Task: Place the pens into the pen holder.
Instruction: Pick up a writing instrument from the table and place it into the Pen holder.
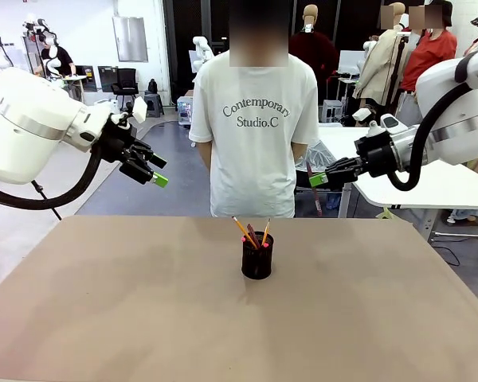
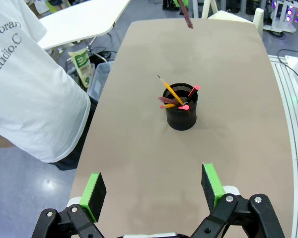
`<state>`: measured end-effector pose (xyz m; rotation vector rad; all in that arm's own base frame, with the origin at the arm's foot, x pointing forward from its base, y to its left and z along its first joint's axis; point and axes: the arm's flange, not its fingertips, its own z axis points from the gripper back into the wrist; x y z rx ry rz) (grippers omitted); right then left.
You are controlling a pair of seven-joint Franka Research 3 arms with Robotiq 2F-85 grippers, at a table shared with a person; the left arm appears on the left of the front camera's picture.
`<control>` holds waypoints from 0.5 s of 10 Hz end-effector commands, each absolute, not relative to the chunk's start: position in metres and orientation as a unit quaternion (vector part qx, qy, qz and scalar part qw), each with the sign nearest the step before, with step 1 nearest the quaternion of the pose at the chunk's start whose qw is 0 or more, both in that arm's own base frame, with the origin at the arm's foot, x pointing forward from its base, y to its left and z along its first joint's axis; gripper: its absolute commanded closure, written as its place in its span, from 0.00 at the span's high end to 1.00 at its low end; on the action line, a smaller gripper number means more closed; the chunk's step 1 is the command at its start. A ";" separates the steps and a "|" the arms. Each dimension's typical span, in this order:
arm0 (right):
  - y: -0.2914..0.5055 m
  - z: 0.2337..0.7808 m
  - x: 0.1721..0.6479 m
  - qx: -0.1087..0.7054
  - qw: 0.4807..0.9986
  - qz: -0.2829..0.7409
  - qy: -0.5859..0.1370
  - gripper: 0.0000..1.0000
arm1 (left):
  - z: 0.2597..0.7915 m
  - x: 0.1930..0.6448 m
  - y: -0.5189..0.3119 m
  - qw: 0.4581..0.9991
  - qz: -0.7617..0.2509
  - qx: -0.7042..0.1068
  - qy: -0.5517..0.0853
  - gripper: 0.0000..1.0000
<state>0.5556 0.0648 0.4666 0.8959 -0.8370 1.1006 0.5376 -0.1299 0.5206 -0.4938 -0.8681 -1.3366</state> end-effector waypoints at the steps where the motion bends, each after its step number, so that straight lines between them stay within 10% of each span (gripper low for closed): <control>1: 0.080 0.453 0.577 0.402 0.648 0.504 -0.405 0.00 | 0.522 0.536 -0.129 0.675 -0.592 -0.221 -0.381 1.00; 5: 0.118 0.424 0.591 0.371 0.633 0.500 -0.461 0.00 | 0.522 0.536 -0.129 0.675 -0.592 -0.221 -0.381 1.00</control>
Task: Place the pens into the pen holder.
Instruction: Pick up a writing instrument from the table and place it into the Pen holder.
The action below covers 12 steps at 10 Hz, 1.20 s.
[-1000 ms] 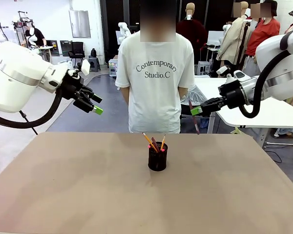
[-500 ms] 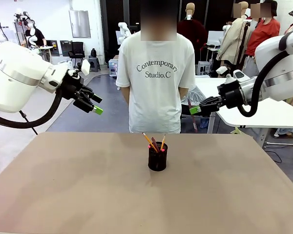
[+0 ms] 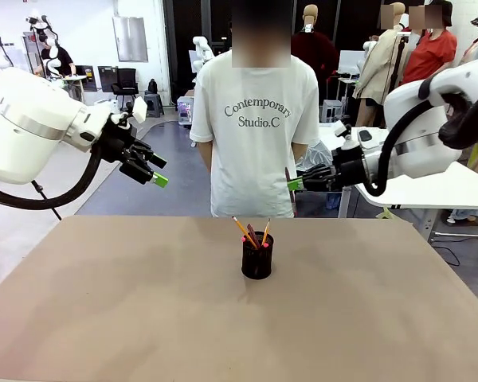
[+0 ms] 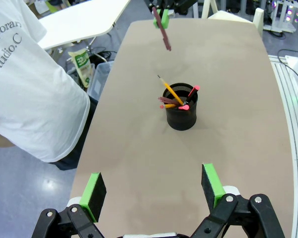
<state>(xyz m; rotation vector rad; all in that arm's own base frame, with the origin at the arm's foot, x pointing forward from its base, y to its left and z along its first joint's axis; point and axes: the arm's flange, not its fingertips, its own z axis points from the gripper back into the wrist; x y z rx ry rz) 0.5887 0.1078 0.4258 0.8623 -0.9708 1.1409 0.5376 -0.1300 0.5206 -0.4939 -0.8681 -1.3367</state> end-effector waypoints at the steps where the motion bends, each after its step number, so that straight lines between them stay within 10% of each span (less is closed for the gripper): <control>1: 0.130 0.416 0.592 0.382 0.630 0.503 -0.451 0.00 | 0.522 0.536 -0.129 0.675 -0.592 -0.221 -0.381 1.00; 12: 0.180 0.368 0.583 0.426 0.609 0.522 -0.418 0.00 | 0.522 0.536 -0.129 0.675 -0.592 -0.221 -0.381 1.00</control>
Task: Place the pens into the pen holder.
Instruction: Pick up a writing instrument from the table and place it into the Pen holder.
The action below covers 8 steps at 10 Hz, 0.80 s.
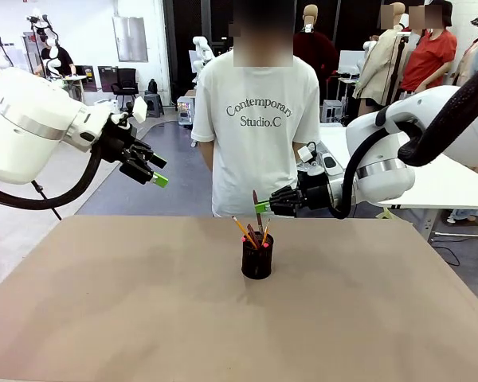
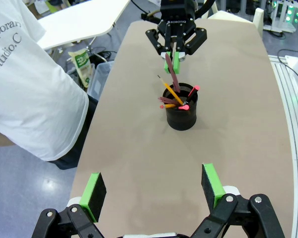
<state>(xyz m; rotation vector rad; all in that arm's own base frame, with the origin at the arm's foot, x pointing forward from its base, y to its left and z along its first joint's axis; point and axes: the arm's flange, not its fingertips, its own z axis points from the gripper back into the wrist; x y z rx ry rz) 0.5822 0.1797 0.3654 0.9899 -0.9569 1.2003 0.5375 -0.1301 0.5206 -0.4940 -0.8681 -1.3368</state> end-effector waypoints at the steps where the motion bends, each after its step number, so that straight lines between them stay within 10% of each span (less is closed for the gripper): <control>1: 0.180 0.368 0.583 0.426 0.609 0.522 -0.418 0.00 | 0.522 0.536 -0.129 0.675 -0.592 -0.221 -0.381 1.00; 5: 0.179 0.365 0.582 0.429 0.611 0.520 -0.415 0.00 | 0.522 0.536 -0.129 0.675 -0.592 -0.221 -0.381 1.00; 8: 0.179 0.366 0.582 0.434 0.605 0.525 -0.411 0.56 | 0.522 0.536 -0.129 0.675 -0.592 -0.221 -0.381 1.00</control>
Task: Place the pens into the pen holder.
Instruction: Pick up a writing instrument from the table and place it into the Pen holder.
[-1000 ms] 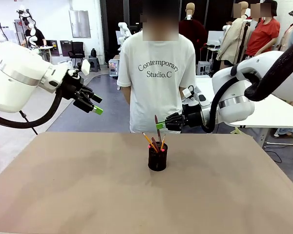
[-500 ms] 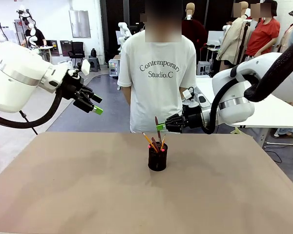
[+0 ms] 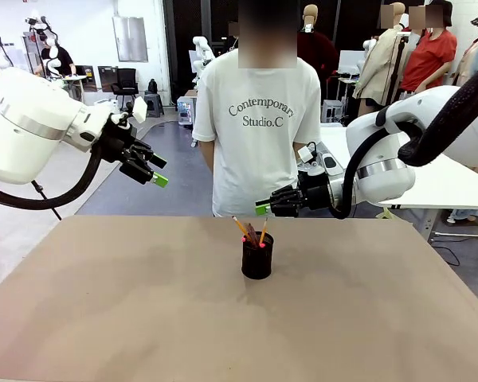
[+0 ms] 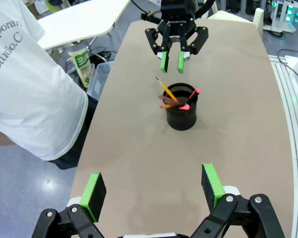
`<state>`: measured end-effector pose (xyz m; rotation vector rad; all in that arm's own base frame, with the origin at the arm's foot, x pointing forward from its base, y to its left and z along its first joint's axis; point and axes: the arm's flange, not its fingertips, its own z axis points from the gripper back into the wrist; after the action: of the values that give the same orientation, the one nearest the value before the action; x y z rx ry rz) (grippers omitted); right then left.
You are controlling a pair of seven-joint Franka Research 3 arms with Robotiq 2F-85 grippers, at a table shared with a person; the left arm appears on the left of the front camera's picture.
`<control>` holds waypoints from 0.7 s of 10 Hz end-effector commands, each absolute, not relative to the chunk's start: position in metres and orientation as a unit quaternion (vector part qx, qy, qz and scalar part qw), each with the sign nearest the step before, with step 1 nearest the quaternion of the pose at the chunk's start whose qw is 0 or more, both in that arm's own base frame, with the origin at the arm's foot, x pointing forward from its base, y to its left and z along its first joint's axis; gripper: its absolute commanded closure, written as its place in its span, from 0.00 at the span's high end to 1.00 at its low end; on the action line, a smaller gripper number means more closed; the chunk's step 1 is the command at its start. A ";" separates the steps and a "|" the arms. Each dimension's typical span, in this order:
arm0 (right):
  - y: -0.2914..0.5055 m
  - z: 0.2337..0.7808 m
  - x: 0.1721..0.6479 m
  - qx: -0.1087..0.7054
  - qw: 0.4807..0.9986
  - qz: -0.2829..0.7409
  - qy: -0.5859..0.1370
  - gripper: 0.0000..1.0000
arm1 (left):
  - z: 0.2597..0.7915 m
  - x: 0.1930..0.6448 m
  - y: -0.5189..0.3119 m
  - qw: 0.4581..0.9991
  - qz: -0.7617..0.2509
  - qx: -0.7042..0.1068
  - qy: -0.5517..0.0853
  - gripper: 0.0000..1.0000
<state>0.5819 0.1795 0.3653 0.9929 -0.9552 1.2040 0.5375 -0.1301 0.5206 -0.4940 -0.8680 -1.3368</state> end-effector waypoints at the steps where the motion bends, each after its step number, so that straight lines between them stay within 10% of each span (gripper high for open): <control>1: 0.179 0.368 0.584 0.436 0.605 0.526 -0.410 0.75 | 0.522 0.536 -0.129 0.675 -0.592 -0.221 -0.381 1.00; 3: 0.179 0.368 0.582 0.436 0.600 0.529 -0.411 1.00 | 0.522 0.536 -0.129 0.675 -0.592 -0.221 -0.381 1.00; 7: 0.178 0.372 0.581 0.432 0.598 0.542 -0.402 1.00 | 0.522 0.536 -0.129 0.675 -0.592 -0.221 -0.381 1.00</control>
<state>0.5800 0.1801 0.3675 1.0026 -0.9431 1.2349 0.5375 -0.1301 0.5206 -0.4940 -0.8680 -1.3368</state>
